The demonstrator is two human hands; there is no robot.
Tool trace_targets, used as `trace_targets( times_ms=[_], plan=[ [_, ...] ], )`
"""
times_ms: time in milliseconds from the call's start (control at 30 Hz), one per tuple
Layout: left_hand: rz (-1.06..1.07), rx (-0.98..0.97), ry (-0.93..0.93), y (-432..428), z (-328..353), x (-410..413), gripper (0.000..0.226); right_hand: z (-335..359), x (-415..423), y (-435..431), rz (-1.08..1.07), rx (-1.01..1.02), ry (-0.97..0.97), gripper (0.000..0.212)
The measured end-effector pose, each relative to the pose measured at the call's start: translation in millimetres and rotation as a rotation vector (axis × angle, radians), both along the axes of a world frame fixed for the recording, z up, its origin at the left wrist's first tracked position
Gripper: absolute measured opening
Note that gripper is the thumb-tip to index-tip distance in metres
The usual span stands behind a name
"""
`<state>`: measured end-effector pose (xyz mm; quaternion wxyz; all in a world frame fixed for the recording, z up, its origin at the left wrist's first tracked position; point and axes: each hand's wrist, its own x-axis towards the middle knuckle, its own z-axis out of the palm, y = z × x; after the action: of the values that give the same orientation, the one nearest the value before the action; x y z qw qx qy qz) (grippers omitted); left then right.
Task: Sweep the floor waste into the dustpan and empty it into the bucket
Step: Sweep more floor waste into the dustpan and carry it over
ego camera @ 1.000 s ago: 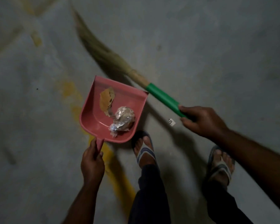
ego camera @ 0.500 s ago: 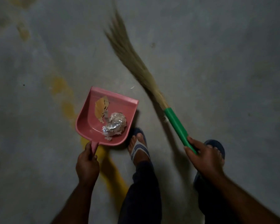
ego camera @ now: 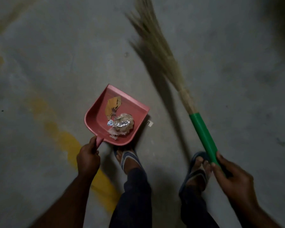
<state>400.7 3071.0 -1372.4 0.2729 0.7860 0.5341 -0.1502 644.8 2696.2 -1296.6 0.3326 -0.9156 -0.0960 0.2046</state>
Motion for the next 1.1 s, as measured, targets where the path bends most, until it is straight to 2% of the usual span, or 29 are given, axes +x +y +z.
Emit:
trace_targets(
  times_ms=[100,167,300,467,600,733,833,933,1000,1100],
  plan=[
    [-0.049,0.004,0.042,2,-11,0,0.076,-14,46,-1,-0.065,0.000,-0.032,0.049],
    [-0.092,0.020,0.073,6,-21,-2,0.074,-29,77,-4,-0.054,-0.073,-0.062,0.036],
    [-0.091,0.025,0.119,11,-39,12,0.073,-58,110,-6,0.037,-0.238,0.001,0.046],
    [-0.123,0.018,0.082,17,-57,49,0.075,-81,54,-15,0.380,-0.238,0.014,0.046],
    [-0.144,0.031,0.038,22,-60,80,0.076,-73,-7,-28,0.483,-0.155,0.014,0.047],
    [-0.204,0.046,0.020,30,-57,85,0.071,-43,-26,-55,0.329,-0.117,0.040,0.047],
    [-0.195,0.017,-0.002,31,-54,85,0.070,-29,-16,-84,0.147,-0.169,0.057,0.043],
    [-0.231,0.030,-0.011,21,-49,89,0.072,-28,-5,-110,-0.129,-0.226,0.045,0.038],
    [-0.251,0.037,-0.012,13,-48,93,0.073,-33,-3,-120,-0.325,-0.239,0.046,0.044],
    [-0.269,-0.002,-0.015,4,-52,100,0.075,-49,-3,-115,-0.437,-0.276,0.102,0.047]
  ],
)
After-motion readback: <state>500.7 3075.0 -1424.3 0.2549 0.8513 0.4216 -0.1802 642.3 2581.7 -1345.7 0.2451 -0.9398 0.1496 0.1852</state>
